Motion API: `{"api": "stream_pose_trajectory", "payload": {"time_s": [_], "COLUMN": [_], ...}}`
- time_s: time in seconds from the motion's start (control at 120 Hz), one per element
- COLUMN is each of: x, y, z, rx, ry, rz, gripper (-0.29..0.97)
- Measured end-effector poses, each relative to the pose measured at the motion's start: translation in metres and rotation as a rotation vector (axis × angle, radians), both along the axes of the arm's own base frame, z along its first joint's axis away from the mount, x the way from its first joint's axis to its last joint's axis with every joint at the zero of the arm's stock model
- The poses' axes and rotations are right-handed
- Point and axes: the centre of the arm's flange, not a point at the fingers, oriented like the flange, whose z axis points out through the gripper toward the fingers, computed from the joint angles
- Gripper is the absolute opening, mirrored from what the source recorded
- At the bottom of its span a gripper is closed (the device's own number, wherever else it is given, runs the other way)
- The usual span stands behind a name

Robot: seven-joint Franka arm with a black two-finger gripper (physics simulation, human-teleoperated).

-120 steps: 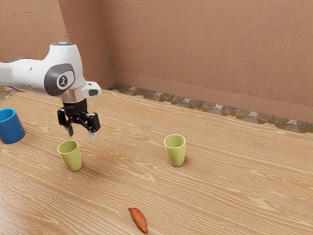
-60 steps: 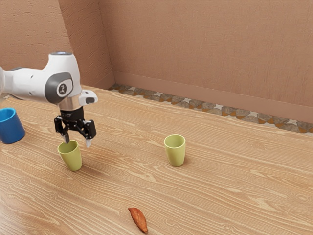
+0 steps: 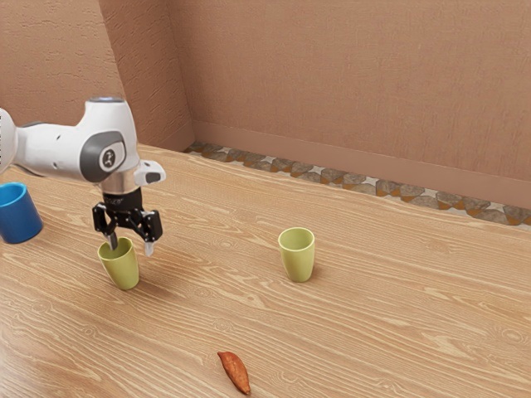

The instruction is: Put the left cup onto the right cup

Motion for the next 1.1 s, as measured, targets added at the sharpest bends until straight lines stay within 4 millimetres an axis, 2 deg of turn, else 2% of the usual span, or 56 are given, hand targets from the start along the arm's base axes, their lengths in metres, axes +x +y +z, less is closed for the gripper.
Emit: {"api": "stream_pose_trajectory", "payload": {"time_s": [0.342, 0.708, 0.875, 1.1], "x": [0.004, 0.008, 0.009, 0.009], "y": [0.001, 0.010, 0.011, 0.013], "z": [-0.011, -0.019, -0.021, -0.021], "rx": [-0.005, 0.002, 0.003, 0.004], "ry": [-0.004, -0.027, -0.030, -0.034], "rz": [0.001, -0.001, -0.006, -0.007], "gripper": [0.62, 0.57, 0.49, 0.31]}}
